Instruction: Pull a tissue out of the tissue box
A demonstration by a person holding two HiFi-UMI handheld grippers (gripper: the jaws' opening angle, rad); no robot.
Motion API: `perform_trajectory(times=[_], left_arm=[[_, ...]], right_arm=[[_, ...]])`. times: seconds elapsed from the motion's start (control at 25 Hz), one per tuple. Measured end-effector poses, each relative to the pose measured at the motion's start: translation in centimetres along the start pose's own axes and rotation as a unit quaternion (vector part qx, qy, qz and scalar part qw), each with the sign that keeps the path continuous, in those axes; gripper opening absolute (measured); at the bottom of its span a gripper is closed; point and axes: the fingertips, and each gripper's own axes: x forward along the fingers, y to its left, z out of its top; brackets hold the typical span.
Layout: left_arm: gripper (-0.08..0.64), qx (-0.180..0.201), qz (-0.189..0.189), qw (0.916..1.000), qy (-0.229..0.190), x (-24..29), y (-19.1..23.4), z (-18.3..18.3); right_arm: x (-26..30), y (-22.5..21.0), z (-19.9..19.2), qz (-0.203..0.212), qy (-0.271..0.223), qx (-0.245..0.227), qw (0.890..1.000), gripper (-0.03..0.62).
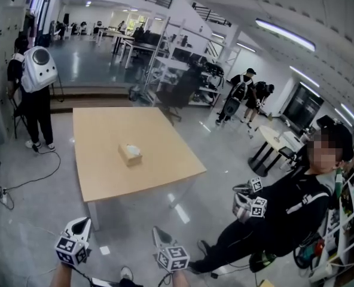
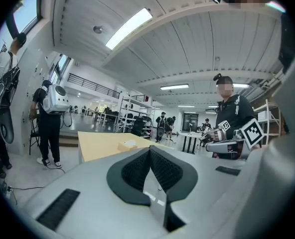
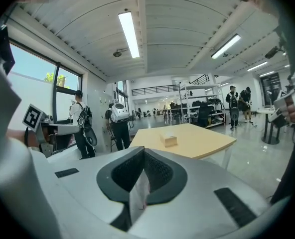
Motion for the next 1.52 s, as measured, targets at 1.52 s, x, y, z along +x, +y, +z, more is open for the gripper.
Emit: perform_trajectory(times=[1.52], left_arm=[[0.008, 0.002, 0.031, 0.9995, 0.010, 23.3, 5.4, 3.0]], right_arm=[[19.2, -14.2, 4.7, 0.051, 0.005, 0.004, 0.999, 0.012]])
